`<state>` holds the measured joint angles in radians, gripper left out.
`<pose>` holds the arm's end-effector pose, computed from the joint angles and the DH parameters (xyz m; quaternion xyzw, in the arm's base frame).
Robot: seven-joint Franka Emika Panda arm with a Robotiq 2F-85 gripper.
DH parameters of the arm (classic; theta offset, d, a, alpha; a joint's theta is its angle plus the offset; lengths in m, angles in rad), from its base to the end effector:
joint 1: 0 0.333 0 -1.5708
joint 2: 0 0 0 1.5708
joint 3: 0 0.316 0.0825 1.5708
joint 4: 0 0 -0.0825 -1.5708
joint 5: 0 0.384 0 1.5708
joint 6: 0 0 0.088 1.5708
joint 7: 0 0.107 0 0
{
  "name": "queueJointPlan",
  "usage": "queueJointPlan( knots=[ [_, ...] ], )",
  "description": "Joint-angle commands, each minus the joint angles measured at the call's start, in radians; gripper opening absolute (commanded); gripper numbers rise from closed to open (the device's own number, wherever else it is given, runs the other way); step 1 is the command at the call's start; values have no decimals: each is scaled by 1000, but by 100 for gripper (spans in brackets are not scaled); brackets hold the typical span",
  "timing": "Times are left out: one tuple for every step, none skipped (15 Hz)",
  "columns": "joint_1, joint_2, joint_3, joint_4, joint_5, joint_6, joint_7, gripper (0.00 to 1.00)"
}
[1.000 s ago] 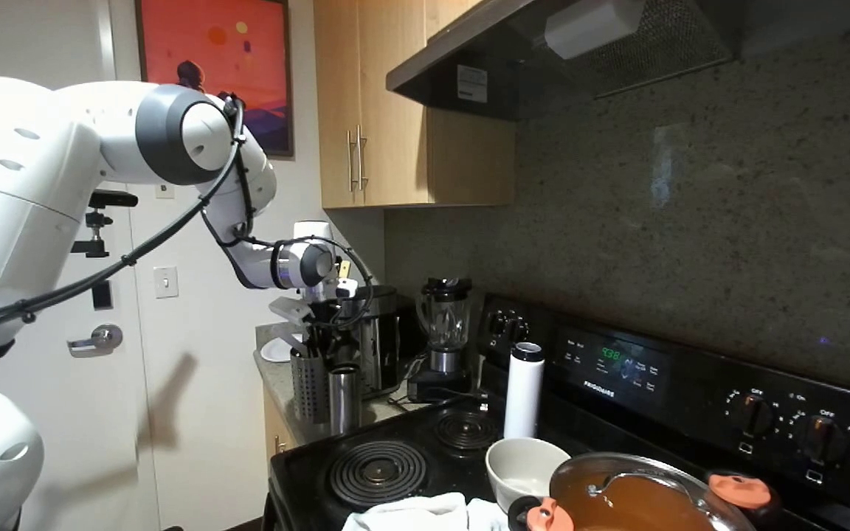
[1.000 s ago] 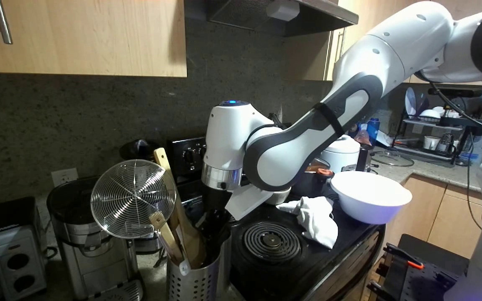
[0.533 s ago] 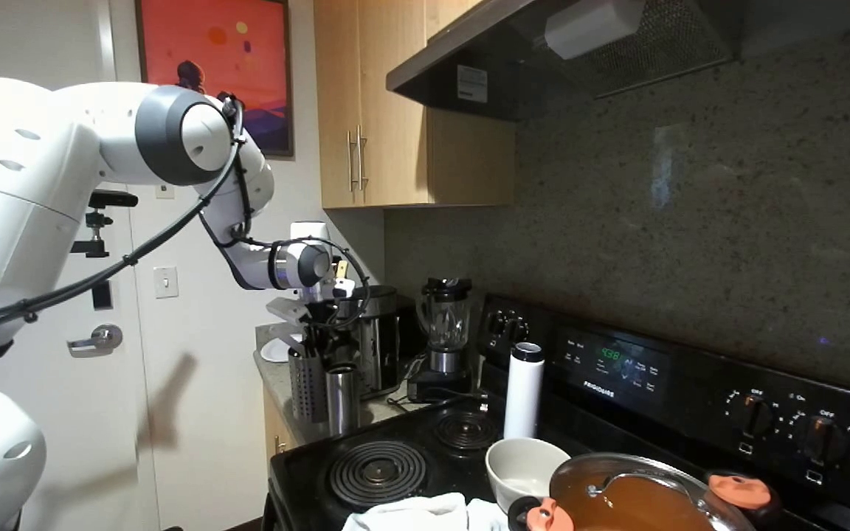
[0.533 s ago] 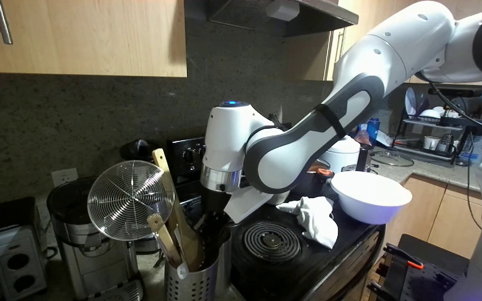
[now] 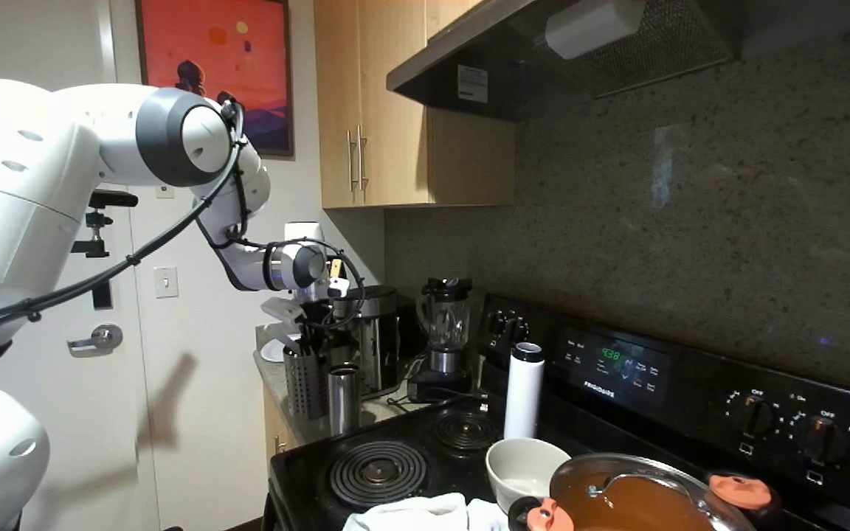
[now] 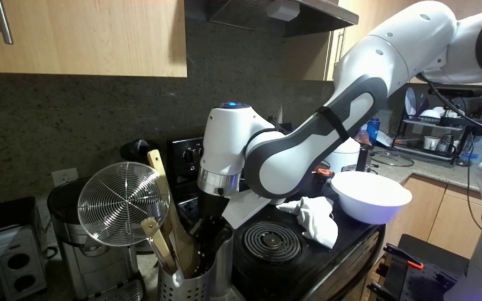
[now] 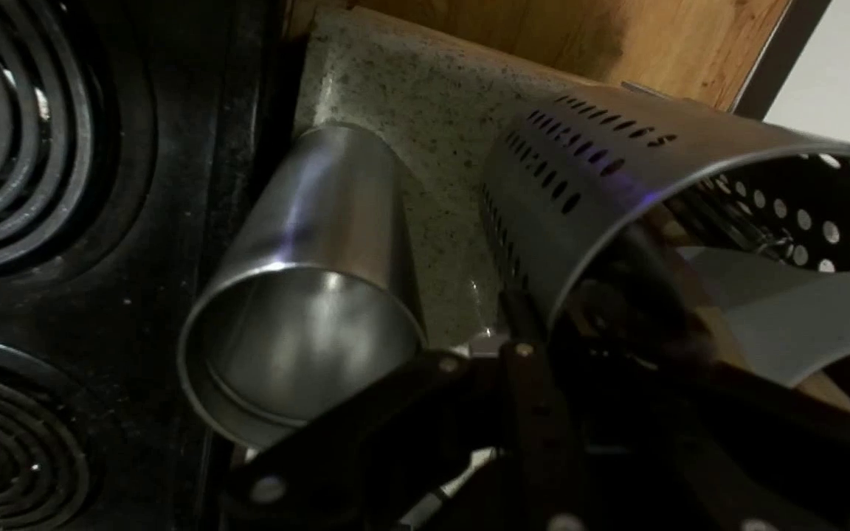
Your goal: Move the cutlery holder to the left side of the countertop
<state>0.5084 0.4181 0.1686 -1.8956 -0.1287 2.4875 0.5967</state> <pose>0.5089 0.4006 0.3026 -0.9928 -0.0771 -0.0790 0.0457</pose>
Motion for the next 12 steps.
queueJointPlan(
  knots=[
    [12,-16,-9,15,-14,31,33,4],
    [16,-15,-12,12,-20,37,34,5],
    [20,-11,-15,7,-29,40,37,5],
    [20,-8,-15,6,-32,39,36,4],
    [22,-3,-18,6,-38,39,39,5],
    [23,1,-21,6,-44,40,41,4],
    [27,7,-26,7,-52,42,45,5],
    [30,13,-32,7,-58,42,46,4],
    [33,19,-37,7,-64,44,48,4],
    [34,24,-41,6,-67,46,51,5],
    [36,29,-44,4,-70,50,55,5],
    [40,34,-50,4,-74,56,69,5]
  ],
)
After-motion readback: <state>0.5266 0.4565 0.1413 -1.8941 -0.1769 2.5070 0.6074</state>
